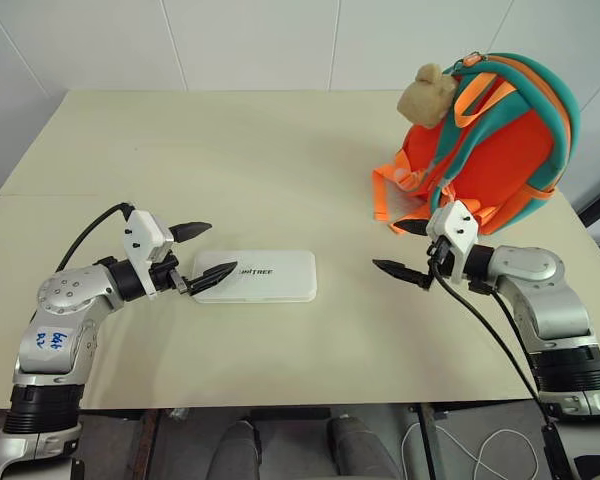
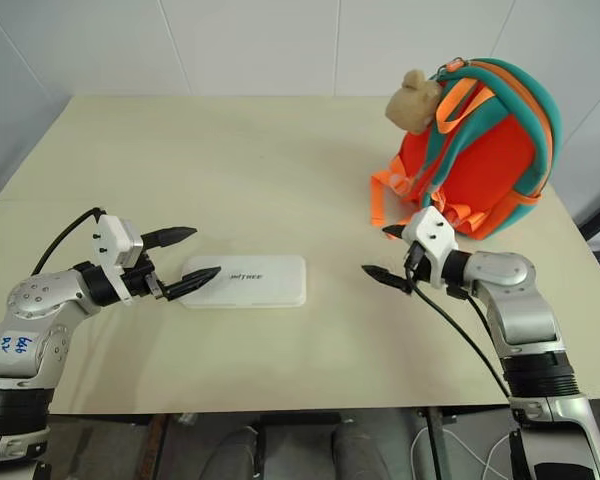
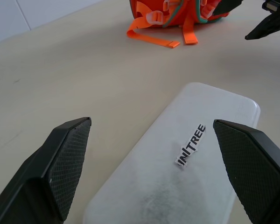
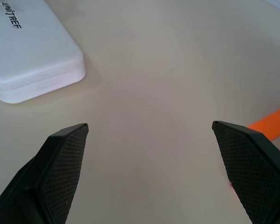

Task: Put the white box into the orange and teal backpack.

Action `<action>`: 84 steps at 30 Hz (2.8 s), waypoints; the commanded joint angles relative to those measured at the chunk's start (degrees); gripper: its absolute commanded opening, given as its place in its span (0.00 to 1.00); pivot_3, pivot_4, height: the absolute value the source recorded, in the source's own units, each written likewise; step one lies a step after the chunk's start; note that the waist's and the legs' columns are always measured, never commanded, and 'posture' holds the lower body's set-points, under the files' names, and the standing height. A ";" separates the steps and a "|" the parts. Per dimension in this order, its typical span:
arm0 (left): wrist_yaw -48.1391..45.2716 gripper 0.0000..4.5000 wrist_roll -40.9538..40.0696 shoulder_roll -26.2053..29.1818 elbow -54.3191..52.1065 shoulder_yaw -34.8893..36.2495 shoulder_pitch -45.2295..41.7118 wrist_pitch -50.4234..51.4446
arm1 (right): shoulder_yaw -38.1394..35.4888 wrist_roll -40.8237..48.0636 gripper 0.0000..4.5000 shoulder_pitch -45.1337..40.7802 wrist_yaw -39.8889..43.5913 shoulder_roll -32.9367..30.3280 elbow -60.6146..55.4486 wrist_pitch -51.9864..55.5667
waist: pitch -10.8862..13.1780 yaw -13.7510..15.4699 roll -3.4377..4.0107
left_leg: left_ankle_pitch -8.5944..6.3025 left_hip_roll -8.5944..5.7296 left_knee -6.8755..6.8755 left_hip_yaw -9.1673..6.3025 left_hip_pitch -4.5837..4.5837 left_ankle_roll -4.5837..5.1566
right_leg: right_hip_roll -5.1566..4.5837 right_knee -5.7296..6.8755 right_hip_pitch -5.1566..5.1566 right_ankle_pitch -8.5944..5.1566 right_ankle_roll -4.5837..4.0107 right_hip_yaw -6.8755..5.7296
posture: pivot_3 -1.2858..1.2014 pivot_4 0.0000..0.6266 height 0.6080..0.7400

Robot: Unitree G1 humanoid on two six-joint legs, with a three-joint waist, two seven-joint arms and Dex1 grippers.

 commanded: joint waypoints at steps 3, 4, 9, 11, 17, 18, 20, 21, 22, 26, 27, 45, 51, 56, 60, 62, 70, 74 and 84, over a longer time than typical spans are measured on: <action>-1.41 0.99 0.49 1.21 1.32 0.44 -2.75 -1.59 | -1.85 2.06 1.00 0.49 -1.15 0.19 -4.10 0.73 | 0.00 0.01 0.00 | 0.01 0.00 0.00 -0.01 0.00 -0.01 | 0.00 0.01 0.00 0.00 0.00 -0.01 | 0.52 0.24 1.00; -1.13 0.99 0.65 0.94 1.57 0.37 -2.97 -1.63 | -2.08 2.05 1.00 1.34 -1.31 0.01 -4.14 0.71 | 0.00 0.02 0.00 | 0.01 0.00 -0.01 -0.01 0.00 -0.01 | 0.00 0.01 0.00 0.00 0.00 0.00 | 0.52 0.24 1.00; -2.69 0.99 -0.46 2.58 3.11 1.63 -3.46 0.16 | -2.87 3.95 1.00 3.89 0.41 -1.91 -6.27 3.33 | 0.01 0.23 -0.01 | 0.00 -0.01 -0.04 0.00 -0.06 -0.01 | -0.02 -0.08 -0.02 -0.02 0.02 0.00 | 0.52 0.24 1.00; -3.68 0.99 -1.99 3.92 4.36 2.85 -3.55 2.54 | -2.04 4.56 1.00 3.69 1.99 -2.53 -6.22 4.14 | 0.01 0.01 -0.01 | 0.00 -0.02 -0.04 0.00 -0.04 -0.01 | -0.02 -0.06 -0.03 -0.02 0.02 0.00 | 0.52 0.24 1.00; -8.02 0.99 -10.55 9.40 8.35 7.45 -2.45 17.79 | 1.27 6.10 1.00 1.02 6.08 -2.69 -5.84 8.36 | 0.02 -0.75 -0.02 | 0.01 0.02 -0.05 -0.01 0.06 -0.01 | 0.03 0.07 -0.02 -0.02 0.01 0.01 | 0.52 0.24 1.00; -8.65 0.99 -11.22 10.15 8.92 8.00 -2.12 19.18 | 1.57 6.11 1.00 1.02 5.73 -2.41 -6.65 9.01 | 0.03 -0.69 -0.02 | 0.01 0.02 -0.06 -0.01 0.06 -0.01 | 0.03 0.07 -0.02 -0.04 -0.01 0.00 | 0.52 0.24 1.00; -8.97 0.99 -14.65 11.29 13.58 8.56 -4.72 28.27 | 2.63 7.37 1.00 -1.53 5.65 -2.09 -6.19 14.06 | 0.03 -0.57 -0.01 | 0.01 0.02 -0.09 -0.01 0.06 -0.01 | 0.02 0.05 -0.03 -0.07 -0.03 -0.01 | 0.52 0.24 1.00; -9.50 0.99 -15.78 11.94 15.74 8.74 -5.78 31.42 | 3.25 7.85 1.00 -2.55 5.16 -1.67 -6.45 16.50 | 0.06 -0.55 -0.02 | 0.00 0.02 -0.09 -0.02 0.06 -0.01 | 0.01 0.05 -0.03 -0.08 -0.03 -0.01 | 0.52 0.24 1.00; -9.72 0.99 -16.40 12.43 17.90 7.95 -7.09 35.01 | 3.79 8.71 1.00 -3.85 4.72 -0.84 -6.52 19.38 | 0.07 -0.57 -0.03 | 0.01 0.01 -0.08 -0.02 0.05 -0.01 | 0.01 0.07 -0.04 -0.08 -0.03 -0.02 | 0.52 0.24 1.00; -10.33 0.99 -16.43 13.50 22.40 5.02 -9.51 44.29 | 6.36 10.48 1.00 -6.07 3.64 1.37 -8.91 27.25 | 0.10 -0.53 -0.09 | 0.02 0.01 -0.10 -0.16 0.04 -0.04 | 0.02 0.14 -0.06 -0.13 -0.12 -0.13 | 0.52 0.24 1.00; -10.54 0.99 -16.76 13.45 23.18 4.98 -9.95 45.92 | 7.01 10.66 1.00 -6.32 3.22 1.83 -9.53 28.92 | 0.10 -0.49 -0.09 | 0.02 0.01 -0.13 -0.18 0.02 -0.05 | 0.02 0.13 -0.07 -0.16 -0.13 -0.15 | 0.52 0.24 1.00; -6.40 0.99 -13.65 4.63 34.00 -0.59 -20.28 54.41 | 13.97 6.44 1.00 -11.35 -0.20 9.13 -4.32 28.93 | 0.09 -0.21 -0.10 | 0.15 -0.06 0.38 -0.48 -0.66 -0.39 | 0.02 1.10 -0.88 -0.38 -0.30 -0.48 | 0.52 0.24 1.00; -6.72 0.99 -13.80 2.86 29.32 -4.95 -18.65 59.92 | 14.49 6.69 1.00 -12.27 -0.85 11.26 -4.15 29.84 | 0.09 0.06 -0.10 | 0.15 -0.07 0.33 -0.60 -0.70 -0.40 | 0.00 1.05 -0.87 -0.38 -0.31 -0.59 | 0.52 0.24 1.00; -5.56 0.99 -14.54 2.23 26.80 -4.83 -18.21 63.75 | 14.98 6.23 1.00 -12.34 -1.68 11.95 -5.44 30.30 | 0.09 0.05 -0.10 | 0.15 -0.08 0.35 -0.61 -0.68 -0.41 | 0.00 1.08 -0.85 -0.38 -0.31 -0.60 | 0.52 0.24 1.00; -5.03 0.99 -14.73 2.01 26.29 -4.35 -17.61 64.48 | 14.12 5.39 1.00 -12.65 -1.49 9.96 -5.08 29.73 | 0.09 0.13 -0.10 | 0.15 -0.11 0.35 -0.62 -0.69 -0.41 | -0.03 1.04 -0.83 -0.38 -0.31 -0.61 | 0.52 0.24 1.00; -4.16 0.99 -14.57 0.86 27.58 -3.44 -18.10 64.19 | 13.24 5.35 1.00 -12.75 -1.31 8.97 -3.97 29.41 | 0.08 0.29 -0.10 | 0.15 -0.11 0.34 -0.62 -0.68 -0.41 | -0.04 1.02 -0.83 -0.38 -0.31 -0.61 | 0.52 0.24 1.00; -1.69 0.99 -14.12 -3.87 29.34 -2.96 -19.60 66.09 | 14.90 5.18 1.00 -11.87 -2.18 12.01 -4.05 28.11 | 0.08 1.17 -0.09 | 0.15 -0.18 0.48 -0.72 -0.67 -0.40 | -0.08 1.03 -0.70 -0.38 -0.30 -0.69 | 0.52 0.24 1.00; -1.94 0.96 -14.22 -4.49 29.60 -3.38 -19.82 66.31 | 14.60 5.07 1.00 -12.01 -2.50 12.80 -3.83 27.91 | 0.07 1.16 -0.09 | 0.15 -0.21 0.54 -0.78 -0.64 -0.40 | -0.11 1.00 -0.59 -0.38 -0.29 -0.75 | 0.52 0.24 1.00; -3.78 0.38 -16.61 -3.95 26.63 -4.29 -18.41 69.19 | 12.11 5.40 1.00 -10.51 -2.17 12.16 -5.33 25.75 | 0.06 1.22 -0.12 | 0.15 -0.20 0.42 -0.89 -0.66 -0.41 | -0.11 0.90 -0.57 -0.38 -0.30 -0.86 | 0.52 0.24 1.00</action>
